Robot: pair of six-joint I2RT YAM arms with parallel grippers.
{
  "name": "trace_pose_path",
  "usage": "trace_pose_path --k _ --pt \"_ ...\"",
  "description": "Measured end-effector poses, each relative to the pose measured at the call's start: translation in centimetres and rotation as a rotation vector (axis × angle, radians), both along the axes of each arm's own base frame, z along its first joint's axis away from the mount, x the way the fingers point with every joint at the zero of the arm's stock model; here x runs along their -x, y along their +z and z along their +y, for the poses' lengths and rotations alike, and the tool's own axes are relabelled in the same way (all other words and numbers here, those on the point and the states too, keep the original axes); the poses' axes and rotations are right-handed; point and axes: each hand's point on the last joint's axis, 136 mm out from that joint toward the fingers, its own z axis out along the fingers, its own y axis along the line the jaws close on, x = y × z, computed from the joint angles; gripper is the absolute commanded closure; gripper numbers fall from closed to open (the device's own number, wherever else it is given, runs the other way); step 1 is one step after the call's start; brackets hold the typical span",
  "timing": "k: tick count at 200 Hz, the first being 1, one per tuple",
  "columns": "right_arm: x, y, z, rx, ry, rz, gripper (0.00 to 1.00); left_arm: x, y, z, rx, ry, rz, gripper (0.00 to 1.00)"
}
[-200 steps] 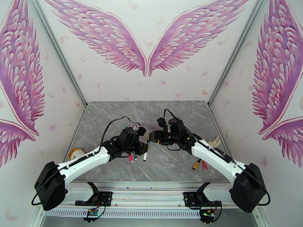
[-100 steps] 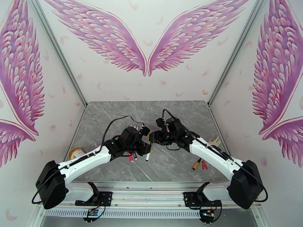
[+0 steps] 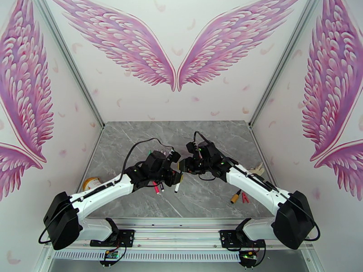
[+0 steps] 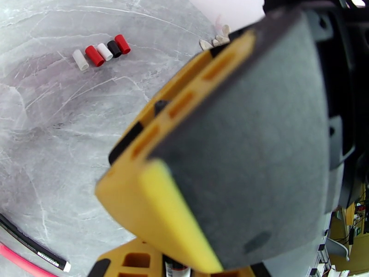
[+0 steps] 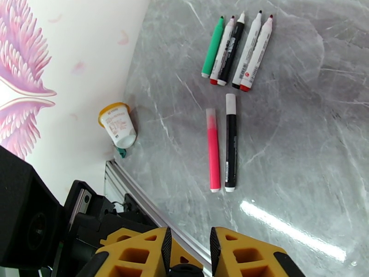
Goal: Open the pen caps
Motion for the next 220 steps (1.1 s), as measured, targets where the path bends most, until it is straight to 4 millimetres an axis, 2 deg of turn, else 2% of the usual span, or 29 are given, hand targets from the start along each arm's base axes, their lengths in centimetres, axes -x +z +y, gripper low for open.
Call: trace_pose_path --k 64,86,100,110,117,131,134,142,147,183,220 --pt "-0.2 0.2 0.0 0.005 -0.003 -0.016 0.80 0.2 -0.1 0.0 -0.006 -0.004 0.007 0.82" --pt "-0.2 0.2 0.0 0.006 -0.002 -0.017 0.83 0.2 -0.1 0.0 -0.004 0.000 0.011 0.72" --pt "-0.2 0.2 0.0 0.004 -0.004 -0.015 0.84 0.1 0.0 -0.1 0.007 0.012 0.021 0.69" --pt "-0.2 0.3 0.0 0.002 -0.005 -0.013 0.85 0.0 0.3 -0.2 0.025 0.020 0.022 0.60" --pt "-0.2 0.3 0.0 0.000 -0.007 -0.010 0.86 -0.1 0.5 -0.2 0.037 0.027 0.024 0.49" --pt "-0.1 0.6 0.1 -0.010 -0.008 -0.007 0.86 0.0 0.7 -0.1 0.064 0.034 0.028 0.41" --pt "-0.1 0.7 0.1 -0.013 -0.007 -0.007 0.86 0.0 0.8 0.0 0.069 0.037 0.032 0.35" --pt "0.0 1.0 0.2 -0.021 -0.005 -0.007 0.86 -0.1 0.9 0.2 0.084 0.047 0.034 0.09" --pt "0.0 1.2 0.3 -0.029 -0.003 -0.009 0.87 -0.1 1.0 0.3 0.090 0.050 0.035 0.02" --pt "-0.1 3.1 0.8 -0.078 0.003 -0.029 0.87 -0.5 2.2 1.5 0.145 0.089 0.030 0.01" --pt "-0.1 4.7 1.2 -0.125 0.006 -0.043 0.87 -0.3 4.0 1.9 0.189 0.078 -0.015 0.01"
